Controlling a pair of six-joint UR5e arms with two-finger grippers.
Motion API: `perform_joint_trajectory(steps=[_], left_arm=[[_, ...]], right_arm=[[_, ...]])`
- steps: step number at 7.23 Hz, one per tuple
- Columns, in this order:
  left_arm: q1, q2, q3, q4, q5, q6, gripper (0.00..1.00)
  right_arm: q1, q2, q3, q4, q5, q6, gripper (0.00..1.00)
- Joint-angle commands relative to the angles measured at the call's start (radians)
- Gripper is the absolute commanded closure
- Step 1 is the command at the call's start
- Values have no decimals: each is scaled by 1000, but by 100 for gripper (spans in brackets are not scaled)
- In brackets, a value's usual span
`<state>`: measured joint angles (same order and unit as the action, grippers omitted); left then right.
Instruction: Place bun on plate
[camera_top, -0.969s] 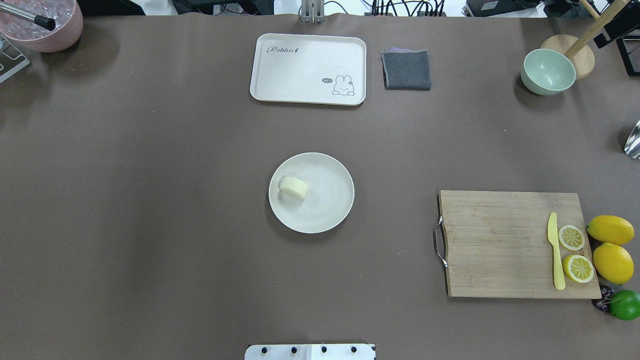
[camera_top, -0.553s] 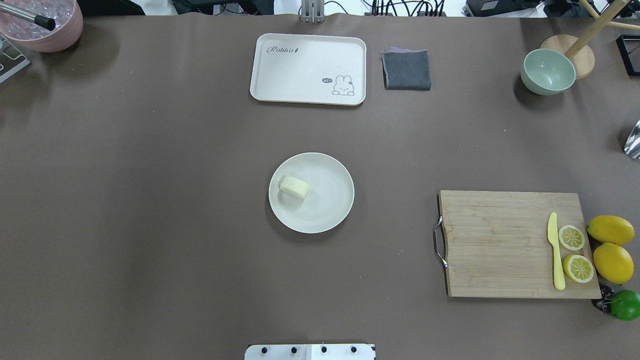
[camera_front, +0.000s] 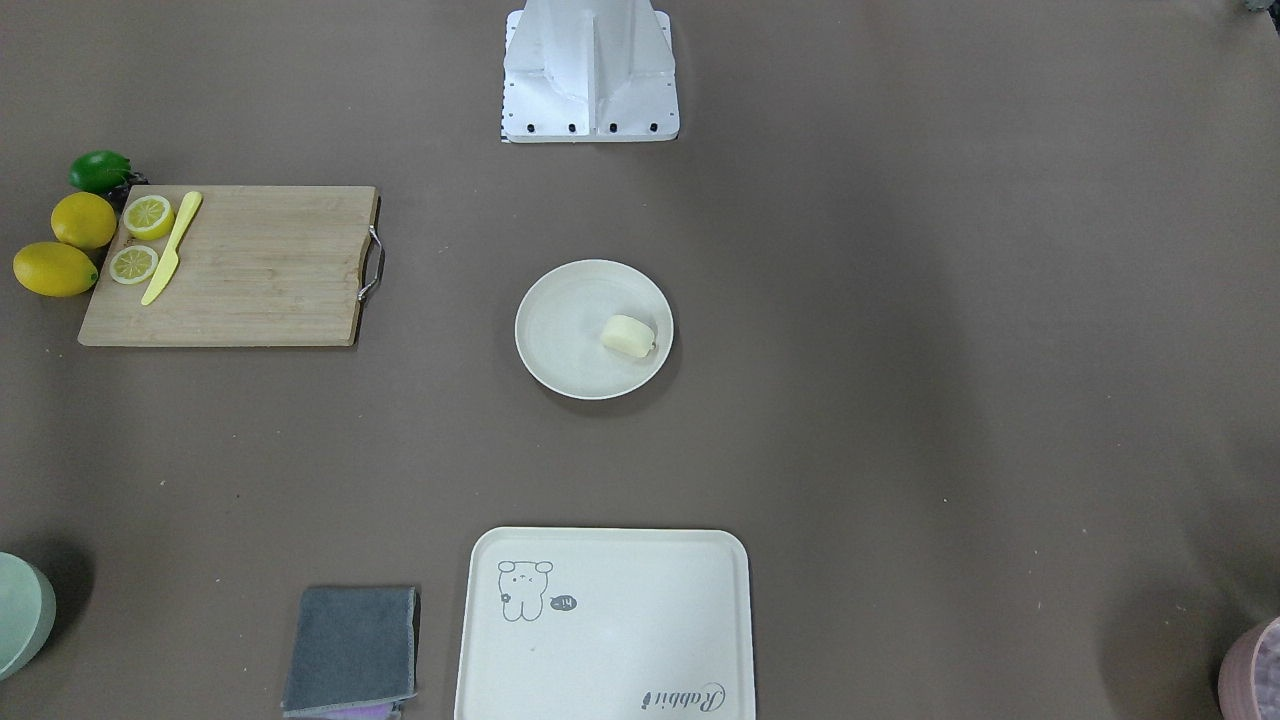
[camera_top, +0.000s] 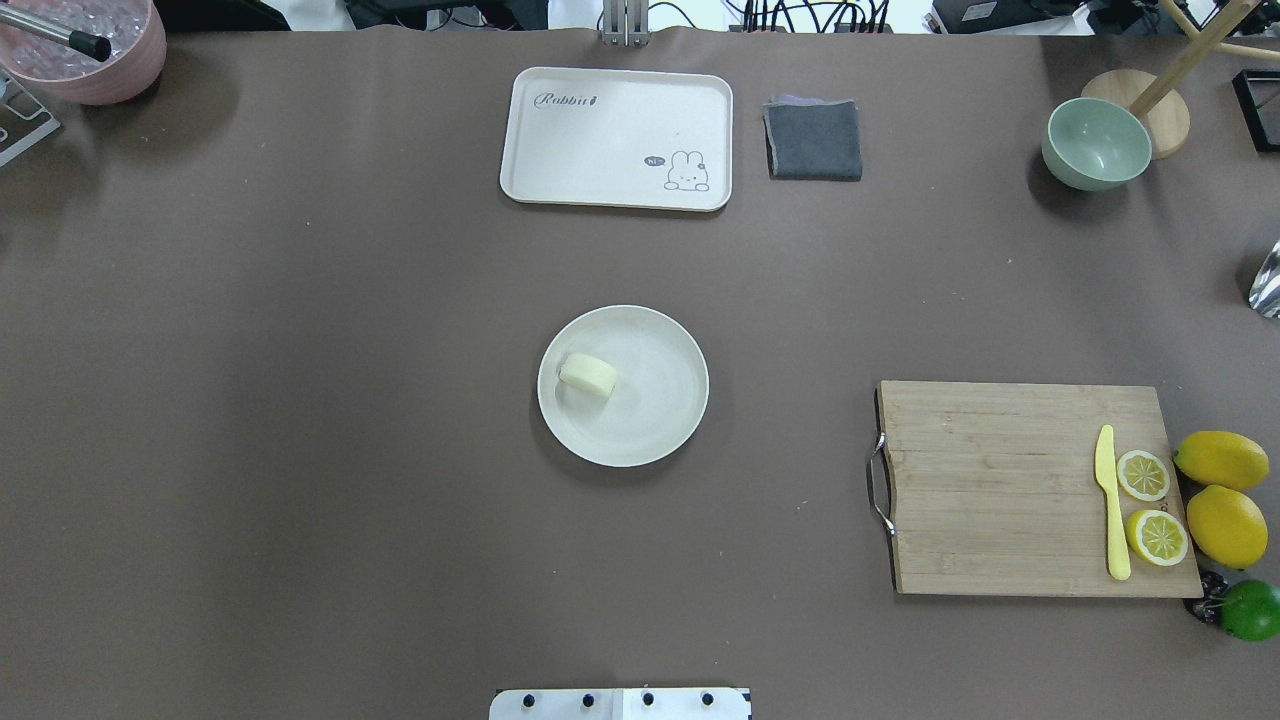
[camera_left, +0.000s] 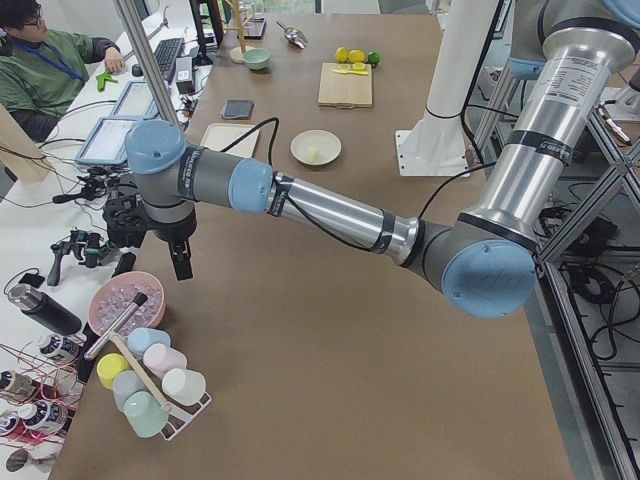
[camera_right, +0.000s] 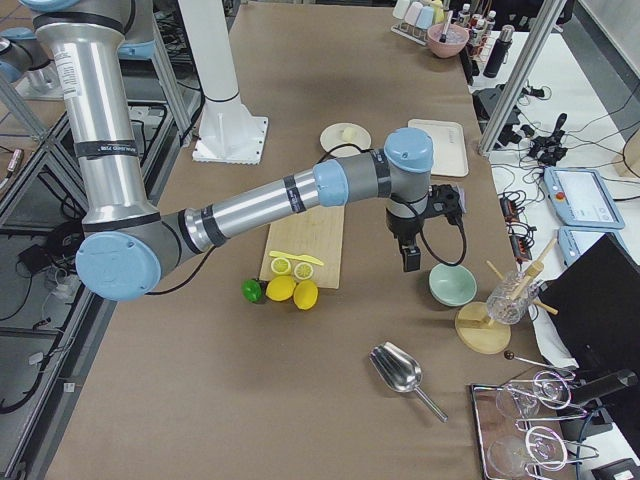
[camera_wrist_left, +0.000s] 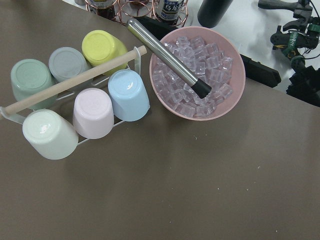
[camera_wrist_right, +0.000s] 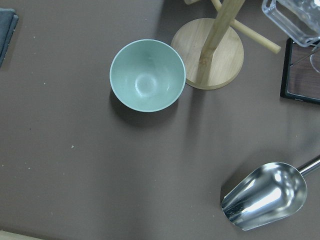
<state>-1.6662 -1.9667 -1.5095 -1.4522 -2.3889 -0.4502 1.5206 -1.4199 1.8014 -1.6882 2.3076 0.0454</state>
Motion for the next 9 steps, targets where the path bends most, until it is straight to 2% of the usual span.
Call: perform_joint_trajectory(steps=[1,2,4,6,8,9], left_arm=[[20,35,18,-87,7,19,2],[28,61,35,-159,5,68,2],[28,75,71,-165,5,71,2],[29,89,63,-171,-56,71,2],[29,83,58,-171,-53,83,2],[28,89,57,-168,-56,181,2]], right_arm=[[1,-10,3,4,-1,-2,0],[1,-11,1,4,-1,5,0],[-2,-10,-11,4,3,10,0],[-5,-11,-14,2,6,10,0],[-14,-5,-33,5,6,16,0],[-17,-2,-33,4,6,16,0]])
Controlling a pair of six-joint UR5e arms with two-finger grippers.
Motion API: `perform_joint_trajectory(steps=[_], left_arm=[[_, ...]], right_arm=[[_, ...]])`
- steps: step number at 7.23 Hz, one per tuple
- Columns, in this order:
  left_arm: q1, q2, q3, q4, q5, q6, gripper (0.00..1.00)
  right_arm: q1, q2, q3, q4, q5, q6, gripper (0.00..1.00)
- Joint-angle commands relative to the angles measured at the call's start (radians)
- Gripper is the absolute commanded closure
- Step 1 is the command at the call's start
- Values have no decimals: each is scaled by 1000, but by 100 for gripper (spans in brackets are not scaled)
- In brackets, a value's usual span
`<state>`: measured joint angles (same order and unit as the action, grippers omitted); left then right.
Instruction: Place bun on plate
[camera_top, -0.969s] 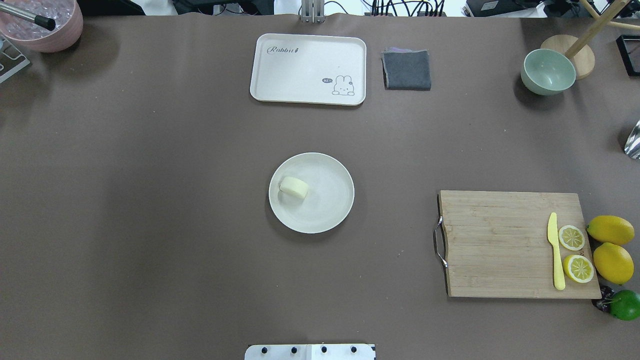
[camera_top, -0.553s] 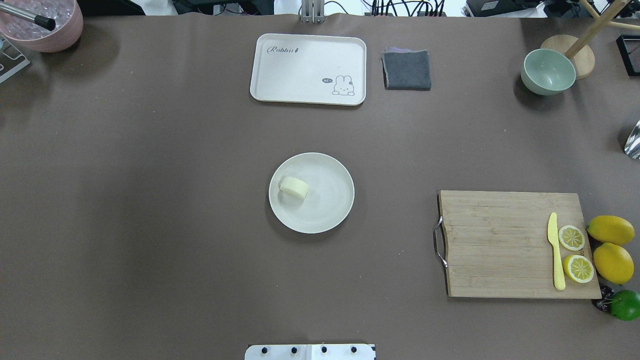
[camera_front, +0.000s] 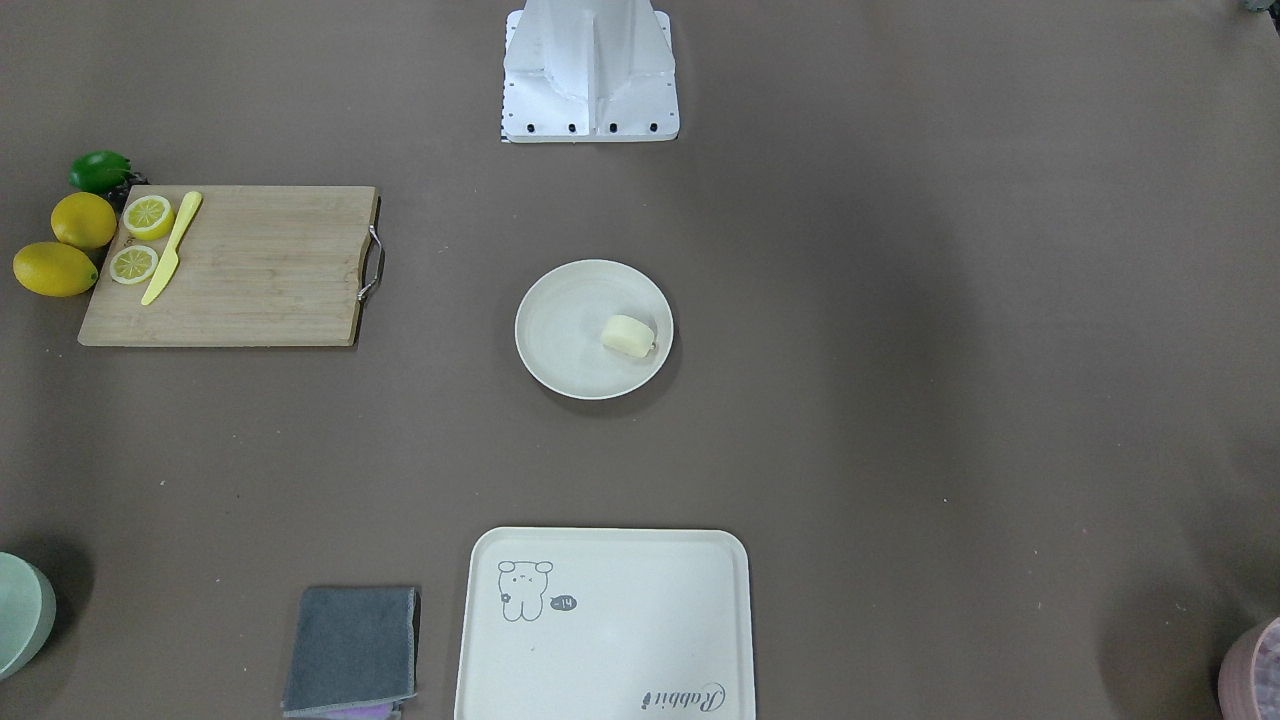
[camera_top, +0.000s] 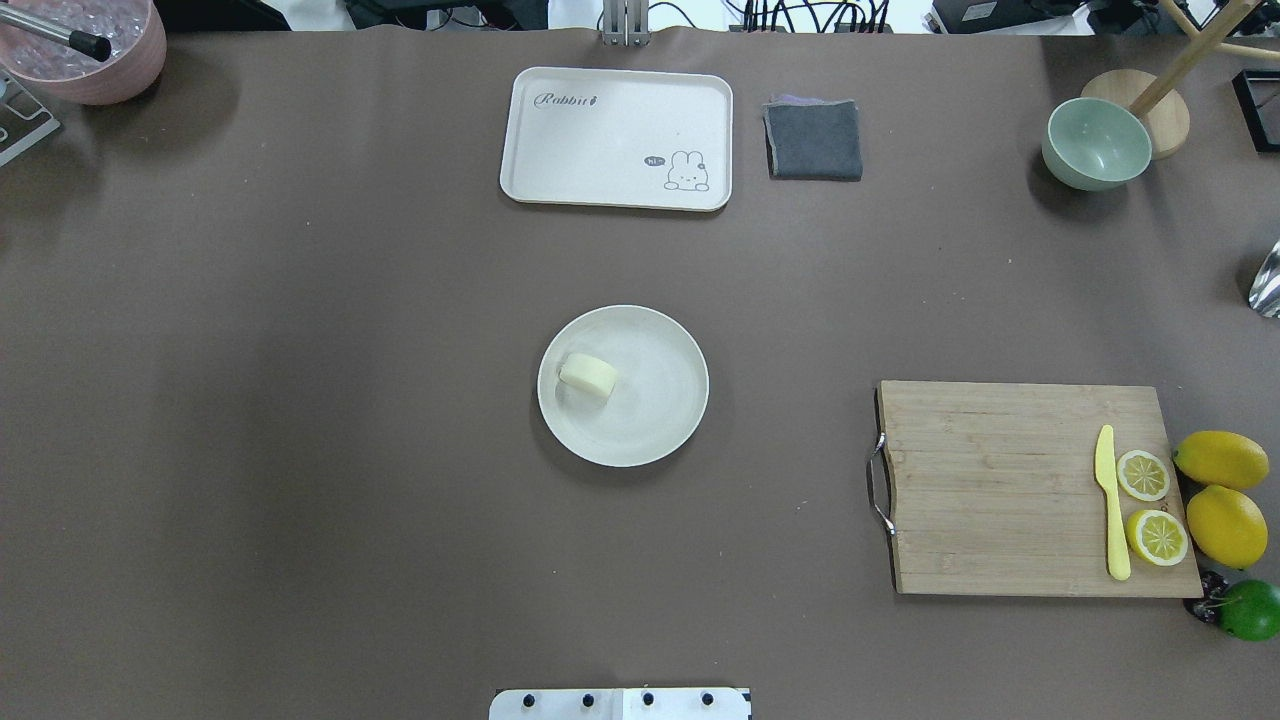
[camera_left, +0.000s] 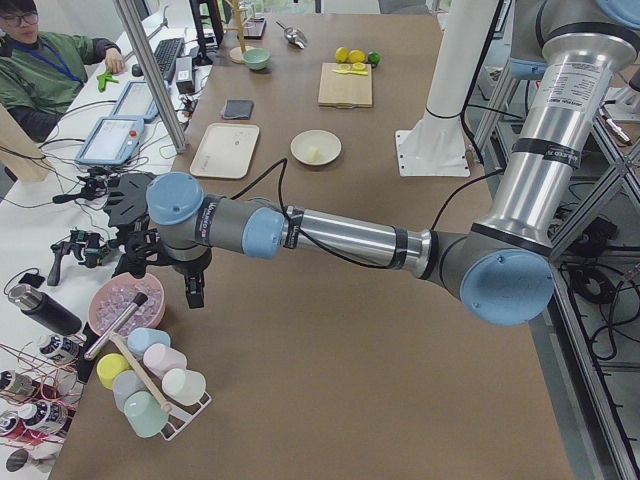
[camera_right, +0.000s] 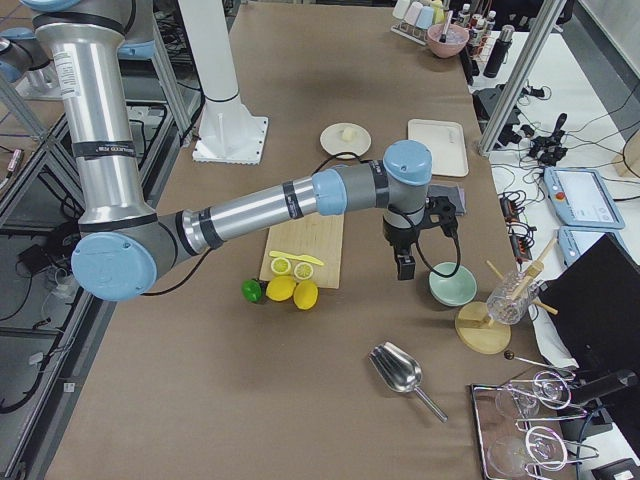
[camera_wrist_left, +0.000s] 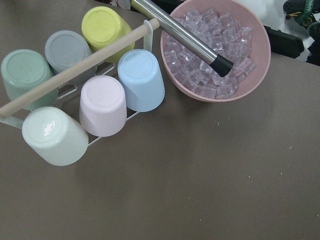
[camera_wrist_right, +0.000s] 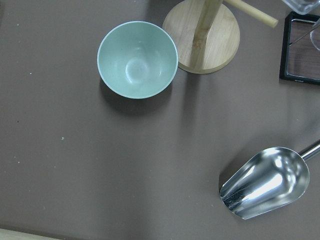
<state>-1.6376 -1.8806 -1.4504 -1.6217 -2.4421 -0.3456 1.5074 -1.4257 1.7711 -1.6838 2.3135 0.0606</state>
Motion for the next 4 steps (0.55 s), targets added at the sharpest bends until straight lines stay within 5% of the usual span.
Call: perform_joint_trajectory(steps=[1,4], left_arm=[[-1,3,7,0,0,80,2],[1,14,5,3,-3,80,2]], right_arm=[[-4,4,-2,-1,0,1,0],[-7,2,-4,1,0,1,0]])
